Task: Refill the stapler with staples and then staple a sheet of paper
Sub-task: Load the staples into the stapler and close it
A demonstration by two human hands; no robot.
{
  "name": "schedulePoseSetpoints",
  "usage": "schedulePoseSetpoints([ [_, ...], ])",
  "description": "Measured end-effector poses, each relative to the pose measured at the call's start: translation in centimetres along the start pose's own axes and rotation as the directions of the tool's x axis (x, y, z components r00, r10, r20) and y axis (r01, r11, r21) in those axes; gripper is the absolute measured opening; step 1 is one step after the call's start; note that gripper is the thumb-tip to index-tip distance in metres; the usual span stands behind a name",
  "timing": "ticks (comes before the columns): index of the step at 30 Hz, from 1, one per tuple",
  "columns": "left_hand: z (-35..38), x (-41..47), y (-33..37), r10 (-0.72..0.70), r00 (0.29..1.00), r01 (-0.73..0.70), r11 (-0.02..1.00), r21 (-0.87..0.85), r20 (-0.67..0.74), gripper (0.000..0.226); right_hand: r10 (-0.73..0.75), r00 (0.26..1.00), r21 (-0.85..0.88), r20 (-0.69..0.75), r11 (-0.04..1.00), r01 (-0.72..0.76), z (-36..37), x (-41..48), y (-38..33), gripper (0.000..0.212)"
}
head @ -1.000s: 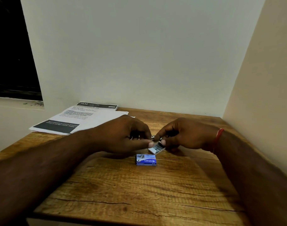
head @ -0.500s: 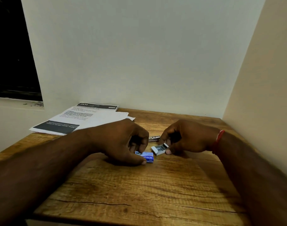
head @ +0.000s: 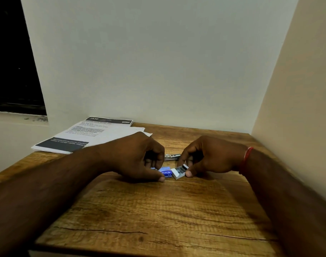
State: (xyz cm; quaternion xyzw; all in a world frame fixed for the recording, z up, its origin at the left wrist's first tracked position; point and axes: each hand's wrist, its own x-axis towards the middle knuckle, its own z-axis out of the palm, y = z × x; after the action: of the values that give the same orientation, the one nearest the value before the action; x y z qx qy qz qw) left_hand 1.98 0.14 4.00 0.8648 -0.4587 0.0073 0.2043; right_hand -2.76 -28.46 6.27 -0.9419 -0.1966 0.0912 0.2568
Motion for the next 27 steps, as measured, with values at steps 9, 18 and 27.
schedulePoseSetpoints([
  [9, 0.03, -0.16, 0.01, 0.034, 0.999, -0.034, 0.999, -0.006, -0.018, 0.031, 0.004, 1.0, -0.055, -0.004, 0.998, -0.005, 0.0, -0.04, -0.24, 0.028],
  [18, -0.09, -0.29, 0.04, 0.014, 0.999, -0.014, 1.0, -0.025, -0.03, 0.029, 0.004, 1.0, -0.092, -0.012, 0.996, -0.005, 0.09, 0.15, -0.19, 0.027],
  [27, 0.33, -0.07, 0.11, -0.047, 0.998, 0.043, 0.993, -0.112, -0.03, 0.032, -0.01, 1.0, -0.085, -0.005, 0.996, 0.009, 0.18, 0.35, -0.17, 0.023],
])
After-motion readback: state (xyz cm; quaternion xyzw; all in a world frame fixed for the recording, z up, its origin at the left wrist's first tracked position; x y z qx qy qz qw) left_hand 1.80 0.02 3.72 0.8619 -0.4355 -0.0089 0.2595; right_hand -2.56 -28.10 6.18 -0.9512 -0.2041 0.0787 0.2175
